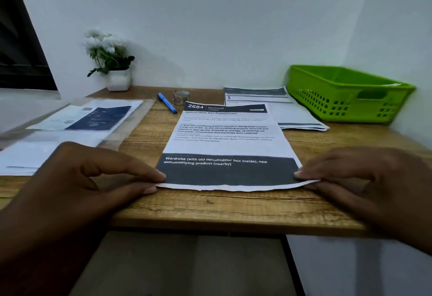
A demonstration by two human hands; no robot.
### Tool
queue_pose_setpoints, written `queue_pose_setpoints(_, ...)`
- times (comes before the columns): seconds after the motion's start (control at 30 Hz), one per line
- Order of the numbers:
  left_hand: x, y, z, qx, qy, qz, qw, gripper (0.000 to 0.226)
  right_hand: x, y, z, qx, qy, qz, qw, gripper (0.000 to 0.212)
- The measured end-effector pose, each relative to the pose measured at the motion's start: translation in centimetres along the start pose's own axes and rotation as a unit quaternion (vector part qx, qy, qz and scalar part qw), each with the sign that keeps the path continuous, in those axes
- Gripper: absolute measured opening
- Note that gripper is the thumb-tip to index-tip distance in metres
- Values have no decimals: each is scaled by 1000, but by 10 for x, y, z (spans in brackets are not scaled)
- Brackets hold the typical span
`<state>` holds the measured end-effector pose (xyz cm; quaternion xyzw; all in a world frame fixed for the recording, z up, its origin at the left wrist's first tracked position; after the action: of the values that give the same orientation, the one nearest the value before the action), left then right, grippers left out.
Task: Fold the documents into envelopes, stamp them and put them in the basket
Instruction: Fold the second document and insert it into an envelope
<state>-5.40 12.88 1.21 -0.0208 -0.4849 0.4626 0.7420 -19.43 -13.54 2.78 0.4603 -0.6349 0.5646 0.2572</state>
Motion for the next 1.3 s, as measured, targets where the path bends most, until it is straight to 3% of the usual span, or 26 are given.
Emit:
queue_pose_setpoints(0.2,4,-3,13,-1,59,-4,998,20,0,-7,-6,19,11,-90,996,38)
queue_pose_setpoints(0.33,9,-35,38,-39,31,-30,998,22,8,-33,1,7,-25,-86,996,43)
queue_pose_setpoints(0.5,-5,-84,35,-31,64,-88,994,22,1,-79,17,8,68,-93,993,39)
queue_pose_setpoints(0.7,-24,-141,8,-12,28,-100,995,12,-20,-132,51,-9,124,-124,984,14)
queue_pose_setpoints(0.93,-46,-189,-45,49,-42,-83,994,8,-42,-183,99,-47,-12,-55,997,2)
queue_pose_setpoints(1.03,-46,-195,-68,77,-32,-40,996,14,-55,-182,123,-85,-59,-15,995,20)
queue_pose_setpoints(1.17,-48,-190,-78,93,-36,-40,994,20,-84,-164,137,-155,-47,-115,980,81)
queue_pose_setpoints(1.3,-51,-186,-84,114,-33,-63,991,35,-85,-158,138,-174,-98,-125,972,91)
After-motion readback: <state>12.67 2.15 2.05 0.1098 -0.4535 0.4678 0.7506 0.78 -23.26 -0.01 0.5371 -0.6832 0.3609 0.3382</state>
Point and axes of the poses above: each hand's wrist, its own y-axis away from the middle knuckle, its own x-axis out of the back of the hand, z = x × y, the point moved 10 cm from there along -y, towards the middle knuckle
